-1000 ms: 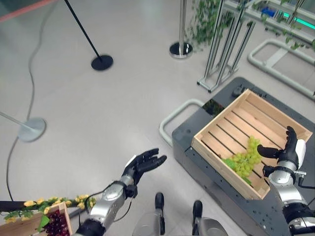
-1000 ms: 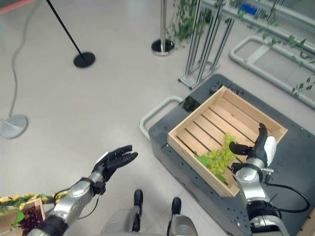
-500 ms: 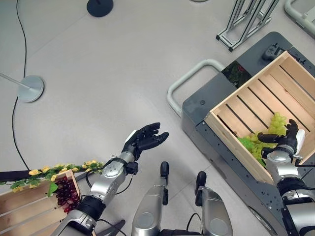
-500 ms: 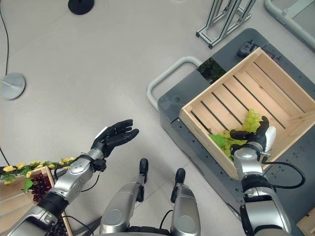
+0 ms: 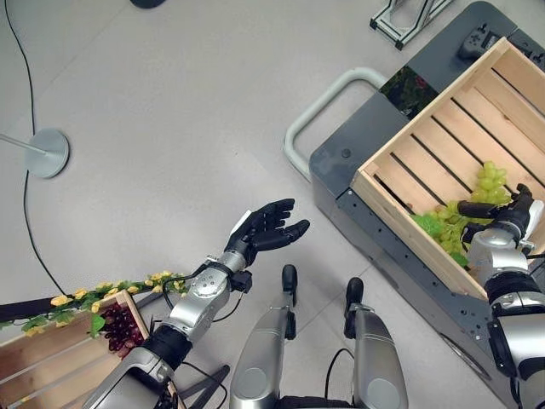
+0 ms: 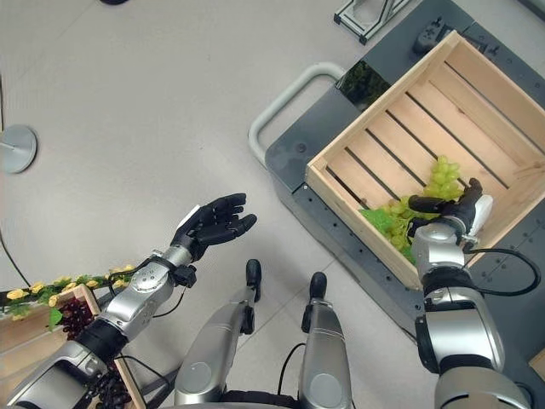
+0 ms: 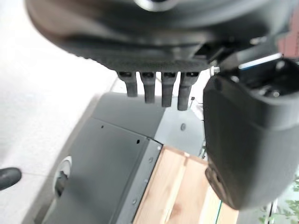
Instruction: Pick up the fruits from the basket on one side to the basket on the other side
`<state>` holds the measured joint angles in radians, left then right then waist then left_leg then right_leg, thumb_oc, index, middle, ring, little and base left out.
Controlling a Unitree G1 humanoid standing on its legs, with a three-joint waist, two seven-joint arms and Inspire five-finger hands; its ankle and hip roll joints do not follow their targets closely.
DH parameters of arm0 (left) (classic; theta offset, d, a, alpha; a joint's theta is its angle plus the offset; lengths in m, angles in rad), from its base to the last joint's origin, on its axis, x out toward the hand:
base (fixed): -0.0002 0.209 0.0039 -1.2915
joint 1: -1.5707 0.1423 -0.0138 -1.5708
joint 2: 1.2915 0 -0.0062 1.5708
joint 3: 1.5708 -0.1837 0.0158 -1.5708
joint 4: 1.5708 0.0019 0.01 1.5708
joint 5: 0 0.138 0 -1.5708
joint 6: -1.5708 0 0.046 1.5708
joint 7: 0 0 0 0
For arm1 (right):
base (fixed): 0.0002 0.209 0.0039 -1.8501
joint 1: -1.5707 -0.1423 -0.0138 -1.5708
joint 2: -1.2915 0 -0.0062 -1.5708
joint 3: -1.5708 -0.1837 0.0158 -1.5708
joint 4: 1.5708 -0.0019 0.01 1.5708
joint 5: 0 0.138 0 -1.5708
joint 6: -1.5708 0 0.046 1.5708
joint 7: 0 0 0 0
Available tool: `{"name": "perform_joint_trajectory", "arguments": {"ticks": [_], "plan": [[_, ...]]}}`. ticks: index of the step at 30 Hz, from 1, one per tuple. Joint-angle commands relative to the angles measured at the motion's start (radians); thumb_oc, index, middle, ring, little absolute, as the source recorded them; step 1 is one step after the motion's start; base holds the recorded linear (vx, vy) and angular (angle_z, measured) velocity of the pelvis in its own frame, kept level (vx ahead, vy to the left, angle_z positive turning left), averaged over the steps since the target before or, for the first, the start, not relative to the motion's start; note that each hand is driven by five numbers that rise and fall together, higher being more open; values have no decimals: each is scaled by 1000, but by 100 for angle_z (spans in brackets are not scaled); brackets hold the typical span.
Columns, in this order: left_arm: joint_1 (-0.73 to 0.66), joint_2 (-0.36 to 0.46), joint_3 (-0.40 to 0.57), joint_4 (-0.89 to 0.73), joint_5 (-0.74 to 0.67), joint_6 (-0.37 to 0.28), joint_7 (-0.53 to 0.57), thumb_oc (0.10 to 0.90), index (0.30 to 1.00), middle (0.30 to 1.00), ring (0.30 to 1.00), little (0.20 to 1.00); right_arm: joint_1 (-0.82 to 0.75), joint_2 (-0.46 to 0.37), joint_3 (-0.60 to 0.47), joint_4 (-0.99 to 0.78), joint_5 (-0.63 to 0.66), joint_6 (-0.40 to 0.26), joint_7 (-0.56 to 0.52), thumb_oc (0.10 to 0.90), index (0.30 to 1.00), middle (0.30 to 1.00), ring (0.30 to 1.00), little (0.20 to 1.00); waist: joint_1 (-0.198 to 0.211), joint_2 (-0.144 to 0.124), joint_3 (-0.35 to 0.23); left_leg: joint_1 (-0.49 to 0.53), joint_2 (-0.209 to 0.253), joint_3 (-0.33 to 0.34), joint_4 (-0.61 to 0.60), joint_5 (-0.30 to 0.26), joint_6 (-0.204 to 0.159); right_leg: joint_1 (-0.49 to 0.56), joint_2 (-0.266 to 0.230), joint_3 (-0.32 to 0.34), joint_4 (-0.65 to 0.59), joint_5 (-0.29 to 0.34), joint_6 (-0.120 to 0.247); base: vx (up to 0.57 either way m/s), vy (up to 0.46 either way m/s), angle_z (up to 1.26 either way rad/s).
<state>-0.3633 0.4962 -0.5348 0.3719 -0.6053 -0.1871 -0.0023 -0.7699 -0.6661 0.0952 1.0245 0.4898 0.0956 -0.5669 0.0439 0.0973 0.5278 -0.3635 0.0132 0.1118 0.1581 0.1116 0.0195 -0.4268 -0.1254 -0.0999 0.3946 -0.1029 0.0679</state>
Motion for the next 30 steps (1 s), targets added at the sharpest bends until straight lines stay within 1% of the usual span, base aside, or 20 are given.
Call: {"name": "perform_joint_trajectory", "arguments": {"ticks": [1, 2, 3, 5, 8, 9, 10, 13, 14, 15, 16, 17, 18, 20, 23, 24, 25, 26, 30], "plan": [[-8, -2, 34, -141, -26, -116, 9, 800, 900, 900, 900, 900, -65, -149, 50, 8, 51, -21, -28, 800, 900, 900, 900, 900, -16, -4, -8, -53, -52, -3, 255, -192, -1, 36, -19, -61, -27, 87, -43, 29, 67, -9], [-9, -9, 25, -140, -20, -120, 16, 800, 900, 900, 900, 900, -73, -146, 52, 29, 80, -24, 6, 800, 900, 900, 900, 900, -18, 2, -8, -57, -54, -2, 270, -204, 1, 27, -20, -58, -5, 73, -45, 32, 81, -7], [-17, -13, 21, -139, -16, -121, 22, 800, 900, 900, 900, 900, -82, -141, 53, 39, 112, -25, 27, 800, 900, 900, 900, 900, -19, 5, -8, -65, -56, -1, 273, -202, 3, 17, -21, -56, 2, 74, -47, 47, 78, -4], [-23, -15, 12, -142, -17, -121, 30, 800, 900, 900, 900, 900, -84, -133, 49, 50, 166, -21, 62, 800, 900, 900, 900, 900, -21, 9, -8, -72, -59, -4, 293, -215, 6, 7, -25, -49, 25, 61, -50, 47, 47, 0], [-34, -18, 6, -141, -21, -118, 29, 800, 900, 900, 900, 900, -91, -119, 37, 85, 203, -20, 121, 800, 900, 900, 900, 900, -19, 15, -8, -84, -65, -8, 308, -223, 10, -10, -29, -45, 50, 52, -52, 47, 27, 3], [-45, -21, 2, -140, -19, -112, 31, 800, 900, 900, 900, 900, -102, -114, 40, 103, 210, -8, 152, 800, 900, 900, 900, 900, -17, 17, -8, -95, -68, -11, 310, -219, 11, -22, -31, -44, 55, 57, -53, 37, 9, 4], [-46, -21, -1, -142, -21, -109, 29, 800, 900, 900, 900, 900, -106, -111, 44, 107, 206, 5, 161, 800, 900, 900, 900, 900, -16, 19, -8, -96, -70, -14, 317, -227, 11, -26, -33, -44, 65, 49, -52, 38, 7, 7], [-52, -21, -7, -137, -25, -107, 23, 800, 900, 900, 900, 900, -121, -104, 61, 124, 175, 50, 188, 800, 900, 900, 900, 900, -14, 21, -8, -102, -74, -18, 320, -228, 14, -35, -35, -40, 71, 49, -53, 23, 0, 7], [-58, -23, -14, -133, -20, -106, 25, 800, 900, 900, 900, 900, -135, -94, 87, 143, 150, 91, 216, 800, 900, 900, 900, 900, -12, 22, -8, -104, -75, -17, 317, -225, 15, -41, -34, -38, 70, 53, -53, 13, -2, 4], [-59, -23, -14, -133, -19, -106, 26, 800, 900, 900, 900, 900, -138, -92, 93, 148, 146, 97, 222, 800, 900, 900, 900, 900, -12, 22, -8, -105, -75, -17, 317, -225, 16, -42, -34, -38, 71, 53, -53, 0, 0, 0], [-65, -23, -21, -128, -17, -107, 29, 800, 900, 900, 900, 900, -150, -83, 122, 168, 122, 144, 269, 800, 900, 900, 900, 900, -10, 23, -8, -109, -76, -16, 316, -224, 17, -48, -35, -39, 73, 55, -53, 0, 0, 0], [-67, -26, -22, -124, -14, -108, 29, 800, 900, 900, 900, 900, -157, -74, 142, 183, 108, 173, 309, 800, 900, 900, 900, 900, -7, 23, -8, -107, -76, -18, 313, -222, 19, -47, -34, -39, 71, 55, -55, 0, 0, 0], [-67, -27, -22, -123, -13, -108, 28, 800, 900, 900, 900, 900, -158, -71, 149, 189, 107, 172, 318, 800, 900, 900, 900, 900, -6, 24, -8, -108, -77, -19, 312, -221, 20, -48, -34, -38, 72, 55, -56, 0, 0, 0], [-72, -33, -26, -115, -6, -110, 25, 800, 900, 900, 900, 900, -165, -57, 166, 209, 106, 196, 373, 800, 900, 900, 900, 900, 0, 25, -8, -113, -79, -27, 314, -219, 23, -52, -34, -36, 78, 54, -58, 0, 0, 0], [-89, -44, -34, -99, -1, -106, 22, 800, 900, 900, 900, 900, -189, -34, 190, 240, 101, 207, 437, 800, 900, 900, 900, 900, 11, 29, -8, -119, -85, -38, 313, -215, 27, -58, -35, -38, 86, 52, -59, 5, -16, 4], [-90, -45, -34, -99, -1, -106, 22, 800, 900, 900, 900, 900, -191, -33, 192, 242, 101, 208, 443, 800, 900, 900, 900, 900, 11, 29, -8, -120, -85, -39, 313, -215, 28, -59, -35, -38, 87, 52, -59, 3, -32, 9], [-98, -45, -34, -95, 2, -99, 18, 800, 900, 900, 900, 900, -204, -25, 205, 244, 102, 214, 477, 800, 900, 900, 900, 900, 17, 29, -8, -123, -90, -44, 312, -212, 28, -60, -34, -40, 88, 51, -60, -4, -25, 6], [-102, -40, -32, -94, 2, -96, 13, 800, 900, 900, 900, 900, -213, -20, 215, 244, 88, 222, 509, 800, 900, 900, 900, 900, 21, 29, -8, -126, -92, -48, 311, -210, 28, -62, -34, -43, 90, 51, -60, -6, -28, 6], [-110, -34, -29, -89, -3, -87, 6, 800, 900, 900, 900, 900, -240, -10, 253, 246, 17, 235, 571, 800, 900, 900, 900, 900, 31, 29, -8, -128, -95, -52, 305, -203, 29, -66, -33, -50, 92, 52, -61, -14, -16, 11]]}}
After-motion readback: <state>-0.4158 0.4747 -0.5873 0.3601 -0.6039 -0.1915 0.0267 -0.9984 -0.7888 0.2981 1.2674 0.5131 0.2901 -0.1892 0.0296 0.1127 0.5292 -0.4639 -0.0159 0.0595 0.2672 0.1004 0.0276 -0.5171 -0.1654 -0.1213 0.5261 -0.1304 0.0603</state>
